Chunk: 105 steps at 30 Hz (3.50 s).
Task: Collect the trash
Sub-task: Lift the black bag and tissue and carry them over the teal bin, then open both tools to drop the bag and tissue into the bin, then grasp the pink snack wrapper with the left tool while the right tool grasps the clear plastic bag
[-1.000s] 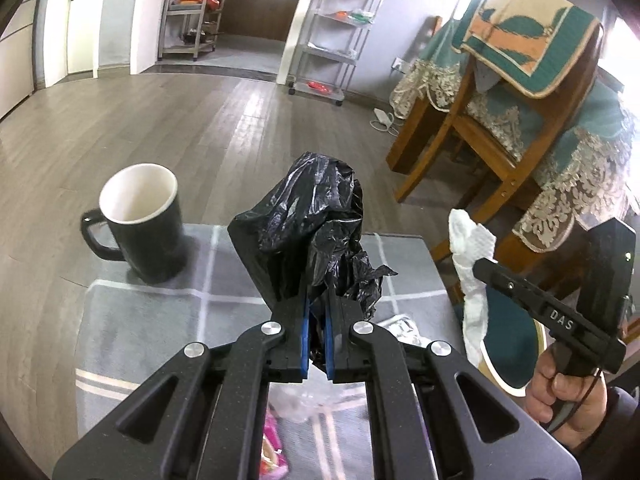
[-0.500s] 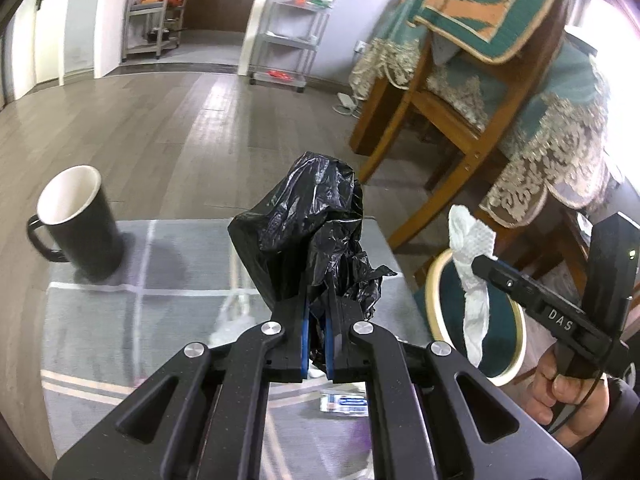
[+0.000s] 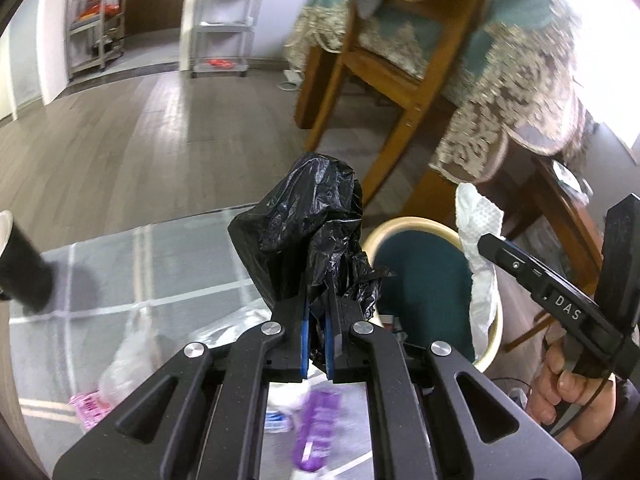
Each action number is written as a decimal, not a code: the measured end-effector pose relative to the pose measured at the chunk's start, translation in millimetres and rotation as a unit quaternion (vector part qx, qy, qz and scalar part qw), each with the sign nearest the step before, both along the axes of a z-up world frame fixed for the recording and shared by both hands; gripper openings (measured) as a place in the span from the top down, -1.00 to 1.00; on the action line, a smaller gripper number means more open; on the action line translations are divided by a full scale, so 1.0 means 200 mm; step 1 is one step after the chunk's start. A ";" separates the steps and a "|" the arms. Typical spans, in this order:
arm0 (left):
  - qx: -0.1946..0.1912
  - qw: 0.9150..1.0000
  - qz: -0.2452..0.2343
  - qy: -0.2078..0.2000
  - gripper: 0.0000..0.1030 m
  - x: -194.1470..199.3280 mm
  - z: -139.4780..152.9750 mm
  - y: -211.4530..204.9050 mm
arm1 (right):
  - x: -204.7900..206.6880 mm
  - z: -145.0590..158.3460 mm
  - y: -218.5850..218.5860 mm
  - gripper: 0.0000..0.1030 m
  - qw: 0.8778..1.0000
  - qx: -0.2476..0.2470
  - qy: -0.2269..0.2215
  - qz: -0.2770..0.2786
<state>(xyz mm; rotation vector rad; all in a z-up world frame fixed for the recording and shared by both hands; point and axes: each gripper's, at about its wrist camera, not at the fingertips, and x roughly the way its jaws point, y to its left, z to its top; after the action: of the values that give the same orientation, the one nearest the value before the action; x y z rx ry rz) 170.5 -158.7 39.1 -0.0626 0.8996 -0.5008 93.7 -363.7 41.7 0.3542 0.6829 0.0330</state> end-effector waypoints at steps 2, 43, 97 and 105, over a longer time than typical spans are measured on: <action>0.003 1.000 -0.012 0.000 0.91 0.00 0.00 -0.08 | -0.02 -0.01 -0.07 0.44 1.000 0.005 0.004 -0.015; 0.032 0.996 -0.074 0.041 -0.17 0.06 -0.24 -0.48 | -0.03 -0.27 -0.40 0.06 0.991 0.025 0.105 -0.078; 0.019 0.972 0.189 0.139 0.81 -0.21 -0.66 1.12 | 0.26 -0.37 1.11 -0.07 0.963 -0.053 0.125 0.233; 0.000 0.968 0.223 0.115 0.81 -0.22 -0.59 1.19 | 0.27 -0.42 1.35 -0.07 0.951 -0.054 0.137 0.271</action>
<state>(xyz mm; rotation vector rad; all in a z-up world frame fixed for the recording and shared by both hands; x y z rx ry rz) 126.0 80.0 -79.8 -0.3212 1.0751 -0.0718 147.0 -92.8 -43.1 0.0558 1.0392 0.4762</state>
